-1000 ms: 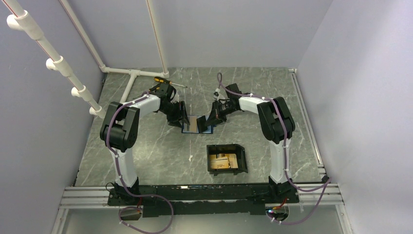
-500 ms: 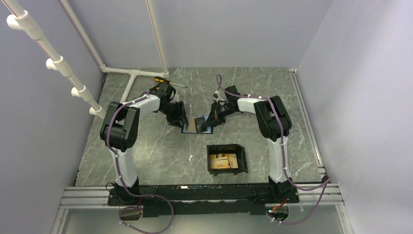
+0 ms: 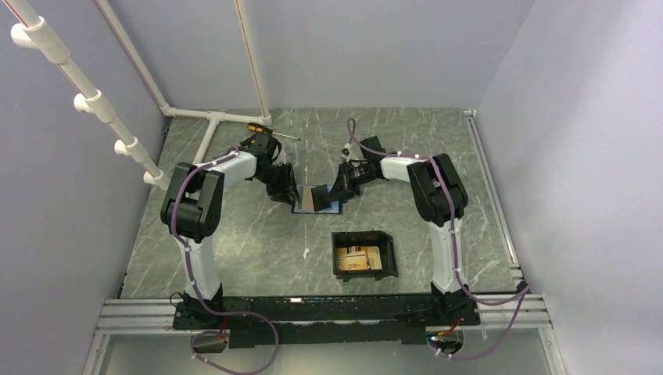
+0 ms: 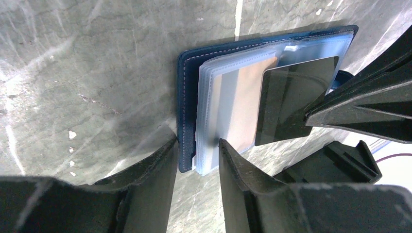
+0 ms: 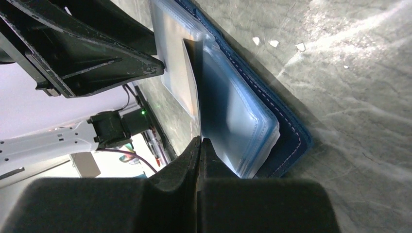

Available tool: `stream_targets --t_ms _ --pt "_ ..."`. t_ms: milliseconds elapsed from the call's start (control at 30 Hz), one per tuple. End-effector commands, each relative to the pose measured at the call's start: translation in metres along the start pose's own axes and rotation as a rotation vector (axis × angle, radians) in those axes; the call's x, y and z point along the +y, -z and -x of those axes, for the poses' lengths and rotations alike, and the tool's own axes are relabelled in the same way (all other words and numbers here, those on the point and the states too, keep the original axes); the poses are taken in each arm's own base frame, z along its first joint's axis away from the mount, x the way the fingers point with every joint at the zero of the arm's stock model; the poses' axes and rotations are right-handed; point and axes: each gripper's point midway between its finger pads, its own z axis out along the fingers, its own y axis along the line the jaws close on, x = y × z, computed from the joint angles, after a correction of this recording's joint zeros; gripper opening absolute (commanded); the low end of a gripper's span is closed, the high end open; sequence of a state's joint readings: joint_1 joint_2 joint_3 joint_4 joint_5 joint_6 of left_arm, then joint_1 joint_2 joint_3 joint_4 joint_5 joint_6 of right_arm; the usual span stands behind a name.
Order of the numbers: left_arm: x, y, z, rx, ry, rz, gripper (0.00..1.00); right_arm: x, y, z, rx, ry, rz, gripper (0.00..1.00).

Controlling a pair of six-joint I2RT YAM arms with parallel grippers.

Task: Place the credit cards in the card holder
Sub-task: Insert the credit card into the card holder.

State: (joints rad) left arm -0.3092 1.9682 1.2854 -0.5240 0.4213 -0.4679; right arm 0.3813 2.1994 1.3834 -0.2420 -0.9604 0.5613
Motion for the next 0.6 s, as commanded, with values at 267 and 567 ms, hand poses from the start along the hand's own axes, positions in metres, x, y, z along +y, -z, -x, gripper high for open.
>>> stream_targets --t_ms 267,567 --pt "0.024 -0.019 -0.011 0.044 -0.003 0.091 0.43 -0.007 0.015 -0.017 0.002 0.019 -0.030 0.00" --pt "0.025 -0.020 -0.013 0.051 0.000 0.091 0.43 -0.002 0.011 -0.010 0.005 0.044 -0.003 0.00"
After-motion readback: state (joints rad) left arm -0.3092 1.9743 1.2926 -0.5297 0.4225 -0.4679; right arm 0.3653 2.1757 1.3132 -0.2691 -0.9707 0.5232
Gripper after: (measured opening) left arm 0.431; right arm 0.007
